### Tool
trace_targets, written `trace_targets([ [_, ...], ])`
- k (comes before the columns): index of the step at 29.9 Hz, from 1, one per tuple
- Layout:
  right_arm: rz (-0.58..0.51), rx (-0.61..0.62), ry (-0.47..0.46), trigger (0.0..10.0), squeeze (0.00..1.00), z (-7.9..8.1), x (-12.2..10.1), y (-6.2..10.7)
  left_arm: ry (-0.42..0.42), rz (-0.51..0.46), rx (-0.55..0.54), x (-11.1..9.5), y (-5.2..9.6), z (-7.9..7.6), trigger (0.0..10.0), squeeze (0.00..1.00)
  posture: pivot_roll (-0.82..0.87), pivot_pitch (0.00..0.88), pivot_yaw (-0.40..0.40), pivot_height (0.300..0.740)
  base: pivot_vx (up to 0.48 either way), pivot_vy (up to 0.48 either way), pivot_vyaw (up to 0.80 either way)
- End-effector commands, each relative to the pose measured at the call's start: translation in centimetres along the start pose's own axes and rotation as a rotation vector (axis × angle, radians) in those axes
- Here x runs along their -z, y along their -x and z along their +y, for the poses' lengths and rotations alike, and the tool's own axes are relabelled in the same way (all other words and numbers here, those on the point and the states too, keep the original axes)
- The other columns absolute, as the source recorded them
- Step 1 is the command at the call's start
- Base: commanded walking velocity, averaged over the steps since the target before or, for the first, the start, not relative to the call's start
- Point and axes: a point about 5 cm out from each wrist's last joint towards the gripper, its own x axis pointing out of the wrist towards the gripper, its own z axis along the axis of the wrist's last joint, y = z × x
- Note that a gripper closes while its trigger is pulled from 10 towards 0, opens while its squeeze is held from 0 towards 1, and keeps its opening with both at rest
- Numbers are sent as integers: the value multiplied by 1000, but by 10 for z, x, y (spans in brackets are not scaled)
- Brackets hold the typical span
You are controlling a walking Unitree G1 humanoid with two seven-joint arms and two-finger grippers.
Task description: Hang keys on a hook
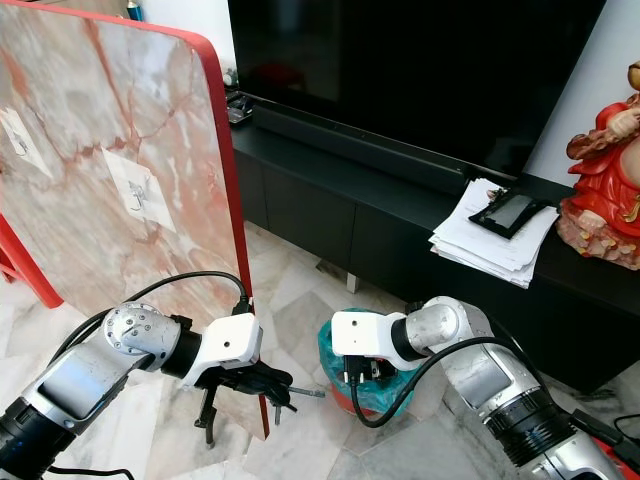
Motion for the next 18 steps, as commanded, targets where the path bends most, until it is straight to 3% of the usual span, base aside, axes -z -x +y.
trace_targets([
  [1, -24, -7, 23, 10000, 0, -1, -7, 5, -22, -2, 8, -5, 1, 0, 10000, 0, 57, 40, -20, 740, 0, 0, 0],
  [18, -18, -93, 60, 10000, 0, 8, -6, 9, -33, -17, -50, -7, 0, 8, 10000, 0, 57, 37, -23, 740, 0, 0, 0],
])
